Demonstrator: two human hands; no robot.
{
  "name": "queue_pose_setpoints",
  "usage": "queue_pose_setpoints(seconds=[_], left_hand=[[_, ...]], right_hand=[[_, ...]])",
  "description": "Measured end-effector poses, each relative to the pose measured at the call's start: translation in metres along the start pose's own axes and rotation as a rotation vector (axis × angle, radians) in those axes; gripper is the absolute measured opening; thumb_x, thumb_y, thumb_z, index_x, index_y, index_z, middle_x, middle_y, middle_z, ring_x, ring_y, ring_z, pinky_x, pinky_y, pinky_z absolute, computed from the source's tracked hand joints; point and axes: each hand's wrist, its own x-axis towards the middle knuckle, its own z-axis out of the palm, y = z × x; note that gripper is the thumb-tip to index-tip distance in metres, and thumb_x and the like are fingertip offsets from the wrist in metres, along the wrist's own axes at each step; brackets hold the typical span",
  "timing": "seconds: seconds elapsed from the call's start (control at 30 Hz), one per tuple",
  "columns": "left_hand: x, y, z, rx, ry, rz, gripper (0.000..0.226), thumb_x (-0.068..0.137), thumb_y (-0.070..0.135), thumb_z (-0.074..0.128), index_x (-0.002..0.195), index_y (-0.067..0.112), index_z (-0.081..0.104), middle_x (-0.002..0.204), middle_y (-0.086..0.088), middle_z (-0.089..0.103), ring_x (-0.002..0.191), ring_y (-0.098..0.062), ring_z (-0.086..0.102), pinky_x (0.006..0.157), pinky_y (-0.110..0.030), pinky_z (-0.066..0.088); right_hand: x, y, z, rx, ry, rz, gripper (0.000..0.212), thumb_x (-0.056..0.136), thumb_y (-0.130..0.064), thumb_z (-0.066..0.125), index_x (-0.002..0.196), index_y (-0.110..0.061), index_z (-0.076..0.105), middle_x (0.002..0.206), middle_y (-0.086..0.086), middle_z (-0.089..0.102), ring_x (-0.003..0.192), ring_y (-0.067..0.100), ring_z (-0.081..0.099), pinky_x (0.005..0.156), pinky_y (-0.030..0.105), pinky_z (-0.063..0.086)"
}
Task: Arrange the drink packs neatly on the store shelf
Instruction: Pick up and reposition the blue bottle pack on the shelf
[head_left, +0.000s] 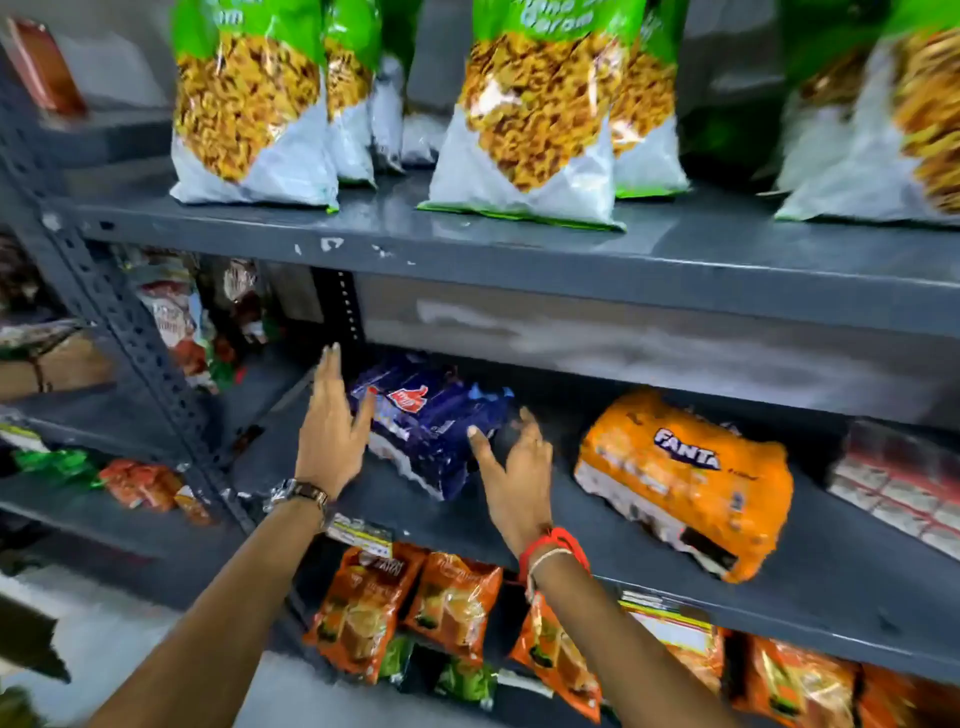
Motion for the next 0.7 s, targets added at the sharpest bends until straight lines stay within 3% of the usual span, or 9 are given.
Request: queue_pose_setpoints(seconds=[0.07,0.13,0.27,0.33,0.43,0.5,0.53,0.6,0.7], left_hand=[[0.025,-0.022,0.010,-0.120,-0.064,-0.237,0.063,0.090,0.024,0.052,0.143,0.003,0.025,0.144,-0.027,0.038,0.133,-0.037,0.038,0.110,-0.038,0.028],[0.054,-0.043,0.020,-0.240,-0.106,-0.437,0.062,0.085,0.031,0.057,0.136,0.002,0.039,0.126,-0.035,0.053,0.116,-0.046,0.052,0.101,-0.048,0.041],[0.094,-0.057,0.028,-0.313,-0.310,-0.605,0.037,0.084,0.015,0.062,0.094,-0.019,0.057,0.088,-0.031,0.061,0.098,-0.035,0.057,0.077,-0.026,0.041],[0.106,-0.067,0.033,-0.215,-0.466,-0.622,0.049,0.084,0.021,0.062,0.108,-0.021,0.053,0.094,-0.032,0.060,0.104,-0.031,0.056,0.076,-0.020,0.042],[0.113,-0.078,0.038,-0.035,-0.588,-0.622,0.065,0.087,0.030,0.058,0.120,-0.023,0.041,0.128,-0.041,0.046,0.120,-0.049,0.045,0.095,-0.046,0.041],[0.111,-0.078,0.037,-0.033,-0.591,-0.599,0.060,0.088,0.029,0.056,0.118,-0.022,0.044,0.129,-0.040,0.047,0.119,-0.050,0.045,0.099,-0.047,0.039],[0.109,-0.082,0.037,-0.078,-0.572,-0.598,0.053,0.088,0.026,0.056,0.116,-0.018,0.048,0.127,-0.037,0.051,0.117,-0.048,0.049,0.100,-0.047,0.039],[0.098,-0.091,0.033,-0.222,-0.522,-0.582,0.040,0.087,0.018,0.058,0.117,-0.008,0.053,0.126,-0.029,0.057,0.114,-0.039,0.056,0.103,-0.048,0.041],[0.072,-0.096,0.022,-0.351,-0.396,-0.514,0.034,0.084,-0.001,0.057,0.117,-0.009,0.050,0.121,-0.020,0.057,0.106,-0.022,0.053,0.100,-0.036,0.043]], right_hand=[[0.015,0.001,0.024,0.072,-0.022,0.169,0.057,0.078,-0.052,0.062,0.106,-0.002,0.060,0.109,0.015,0.067,0.109,0.033,0.056,0.099,0.044,0.044],[0.029,0.000,0.042,0.199,-0.083,0.373,0.041,0.076,-0.045,0.070,0.088,-0.007,0.063,0.102,0.016,0.070,0.102,0.031,0.063,0.097,0.044,0.047],[0.052,0.009,0.056,0.356,-0.111,0.564,0.046,0.055,-0.036,0.084,0.084,-0.009,0.060,0.093,0.008,0.069,0.093,0.025,0.066,0.092,0.039,0.053],[0.059,0.014,0.056,0.443,-0.101,0.590,0.033,0.059,-0.020,0.085,0.074,-0.016,0.056,0.085,0.004,0.067,0.082,0.019,0.065,0.084,0.034,0.055],[0.067,0.015,0.053,0.538,-0.102,0.549,0.034,0.065,-0.004,0.081,0.072,-0.016,0.050,0.078,0.001,0.063,0.068,0.010,0.060,0.063,0.020,0.053],[0.071,0.018,0.053,0.566,-0.118,0.477,0.030,0.067,-0.002,0.080,0.084,-0.005,0.056,0.085,0.005,0.067,0.073,0.014,0.063,0.054,0.011,0.052],[0.072,0.021,0.054,0.561,-0.133,0.435,0.034,0.067,-0.002,0.080,0.093,0.001,0.057,0.093,0.012,0.069,0.079,0.019,0.065,0.055,0.011,0.054],[0.075,0.028,0.058,0.508,-0.117,0.336,0.041,0.064,-0.005,0.082,0.096,-0.005,0.057,0.111,0.021,0.064,0.092,0.024,0.064,0.074,0.022,0.059],[0.071,0.033,0.063,0.250,-0.089,0.120,0.068,0.058,-0.012,0.087,0.117,-0.015,0.053,0.116,0.004,0.048,0.113,0.024,0.052,0.102,0.036,0.045]])
